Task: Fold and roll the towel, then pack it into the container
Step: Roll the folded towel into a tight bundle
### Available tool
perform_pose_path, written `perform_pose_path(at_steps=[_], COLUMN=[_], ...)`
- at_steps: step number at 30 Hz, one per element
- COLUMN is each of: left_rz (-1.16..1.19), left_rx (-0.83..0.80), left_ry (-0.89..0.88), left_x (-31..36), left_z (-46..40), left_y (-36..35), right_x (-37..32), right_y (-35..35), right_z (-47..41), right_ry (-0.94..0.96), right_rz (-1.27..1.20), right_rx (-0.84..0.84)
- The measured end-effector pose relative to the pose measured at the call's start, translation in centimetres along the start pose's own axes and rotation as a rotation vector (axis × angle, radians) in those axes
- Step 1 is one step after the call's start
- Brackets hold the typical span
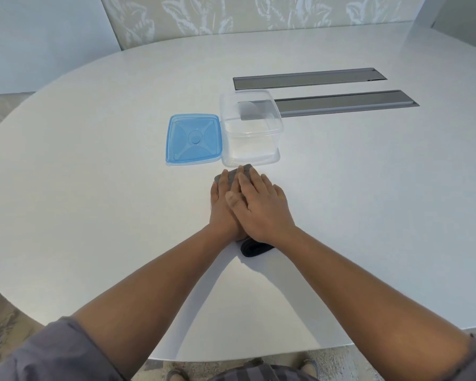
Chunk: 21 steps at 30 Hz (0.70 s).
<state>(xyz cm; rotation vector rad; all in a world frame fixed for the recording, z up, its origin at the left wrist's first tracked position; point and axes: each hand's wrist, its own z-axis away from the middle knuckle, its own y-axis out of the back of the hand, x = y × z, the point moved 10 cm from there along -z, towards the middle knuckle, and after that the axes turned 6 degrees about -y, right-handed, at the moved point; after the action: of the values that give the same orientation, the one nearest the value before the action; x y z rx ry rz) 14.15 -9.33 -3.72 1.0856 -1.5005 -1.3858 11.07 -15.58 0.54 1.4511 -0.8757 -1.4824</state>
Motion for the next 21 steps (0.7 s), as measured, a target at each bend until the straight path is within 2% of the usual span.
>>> perform_pose_path(at_steps=[6,10,12,14,16,18,21], left_rz=[0.133,0.311,0.345,0.37,0.451,0.496,0.448], left_rx=[0.013,0.044,0.045,0.149,0.336,0.431,0.3], left_ry=[-0.053,-0.185,-0.188,-0.146,-0.106,-0.13,-0.187], left_x=[-0.2,-0.4,-0.9,-1.3,-1.5,-1.2,-0.2], left_z=[-1.0,-1.9,-2.4,-1.7,0.2,2.1,2.8], left_y=[-0.6,-0.2,-0.6,0.7,3.4,5.1,4.3], right_x=[0.7,2.6,3.4,3.7,3.9,4.0,4.4], right_y=[0.0,-0.7,-1.0,-1.2,-1.3,-1.2,-1.2], right_z=[0.7,0.9,1.0,1.1,1.0,0.9,0.5], right_ry=[0.064,0.011,-0.013,-0.026,-0.043,-0.062,-0.079], right_rz=[-0.066,-0.117,-0.124,-0.119,-0.116,-0.136,-0.18], right_rx=[0.067,0.053,0.031,0.013,-0.006,-0.019,-0.032])
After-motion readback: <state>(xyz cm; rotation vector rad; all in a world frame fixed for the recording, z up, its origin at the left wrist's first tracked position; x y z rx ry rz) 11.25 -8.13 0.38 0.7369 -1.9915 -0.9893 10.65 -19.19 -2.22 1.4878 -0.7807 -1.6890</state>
